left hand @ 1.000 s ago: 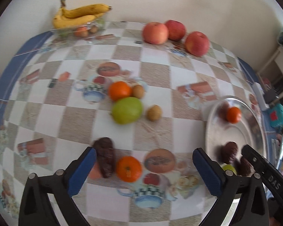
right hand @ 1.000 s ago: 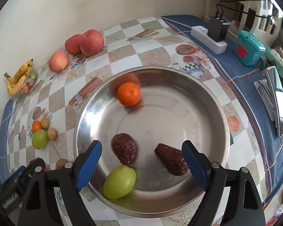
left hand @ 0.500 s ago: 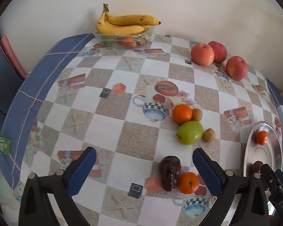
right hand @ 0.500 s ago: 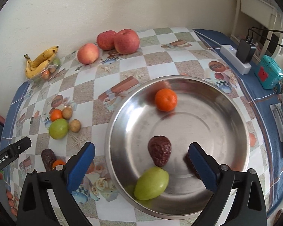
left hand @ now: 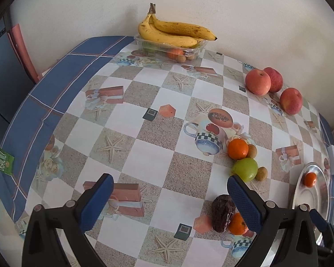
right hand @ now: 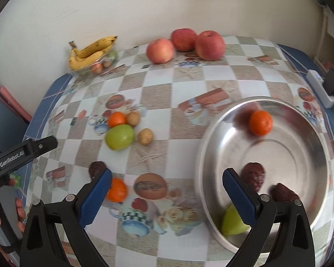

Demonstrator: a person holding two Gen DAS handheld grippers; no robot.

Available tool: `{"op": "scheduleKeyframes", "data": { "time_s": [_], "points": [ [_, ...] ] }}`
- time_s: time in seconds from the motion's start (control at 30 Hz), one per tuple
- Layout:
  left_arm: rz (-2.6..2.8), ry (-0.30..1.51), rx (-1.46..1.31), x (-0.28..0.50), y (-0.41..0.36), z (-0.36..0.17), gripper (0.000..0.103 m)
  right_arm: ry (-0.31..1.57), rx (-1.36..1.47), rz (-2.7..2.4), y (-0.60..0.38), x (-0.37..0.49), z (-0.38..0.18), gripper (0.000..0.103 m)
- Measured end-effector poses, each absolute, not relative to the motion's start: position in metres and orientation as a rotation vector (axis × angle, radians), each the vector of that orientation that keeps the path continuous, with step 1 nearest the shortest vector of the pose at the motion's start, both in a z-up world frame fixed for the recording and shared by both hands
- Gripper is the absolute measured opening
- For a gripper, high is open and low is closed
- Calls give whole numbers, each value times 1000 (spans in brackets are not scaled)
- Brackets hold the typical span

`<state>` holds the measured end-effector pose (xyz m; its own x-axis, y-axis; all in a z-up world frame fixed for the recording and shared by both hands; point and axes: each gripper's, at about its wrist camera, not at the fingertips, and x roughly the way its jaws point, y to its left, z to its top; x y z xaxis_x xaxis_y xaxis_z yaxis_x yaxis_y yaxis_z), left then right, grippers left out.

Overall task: Organize fruits
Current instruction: 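Move both open grippers back from the bowl toward the remaining fruit, then grasp another tangerine with the right gripper while the left gripper grasps a date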

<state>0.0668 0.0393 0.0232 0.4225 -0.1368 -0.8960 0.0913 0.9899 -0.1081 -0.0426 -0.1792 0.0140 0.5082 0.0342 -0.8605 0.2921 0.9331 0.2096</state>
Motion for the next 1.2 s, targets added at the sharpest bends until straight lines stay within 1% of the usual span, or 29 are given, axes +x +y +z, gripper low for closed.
{"op": "scheduleKeyframes", "data": {
  "time_s": [0.23,0.43,0.47,0.5,0.57,0.83,1.0,1.03,1.07,1.1,1.2],
  "points": [
    [-231,1177,-88,68,30,11,103,1054,303,-114,-154,-32,7,99],
    [-251,1288,-115,71,23,-12,103,1090,317,-87,-146,-27,-4,98],
    [-257,1300,-120,71,22,-15,103,1099,318,-81,-145,-26,-7,96],
    [-267,1307,-129,70,20,-17,103,1108,319,-74,-143,-25,-10,91],
    [-283,1318,-145,69,17,-19,103,1130,318,-60,-138,-22,-17,88],
    [-322,1374,-115,67,4,-31,103,1180,276,-16,-122,-17,-31,88],
    [-331,1378,-100,67,1,-33,103,1198,273,-17,-121,-15,-36,87],
    [-334,1380,-101,67,1,-33,103,1201,272,-14,-120,-14,-37,84],
    [-339,1383,-105,67,1,-34,103,1203,273,-8,-119,-13,-38,72],
    [-342,1385,-110,67,1,-34,103,1203,275,-1,-117,-13,-38,64],
    [-355,1385,-114,66,0,-34,102,1202,282,9,-115,-11,-39,62]
  ]
}}
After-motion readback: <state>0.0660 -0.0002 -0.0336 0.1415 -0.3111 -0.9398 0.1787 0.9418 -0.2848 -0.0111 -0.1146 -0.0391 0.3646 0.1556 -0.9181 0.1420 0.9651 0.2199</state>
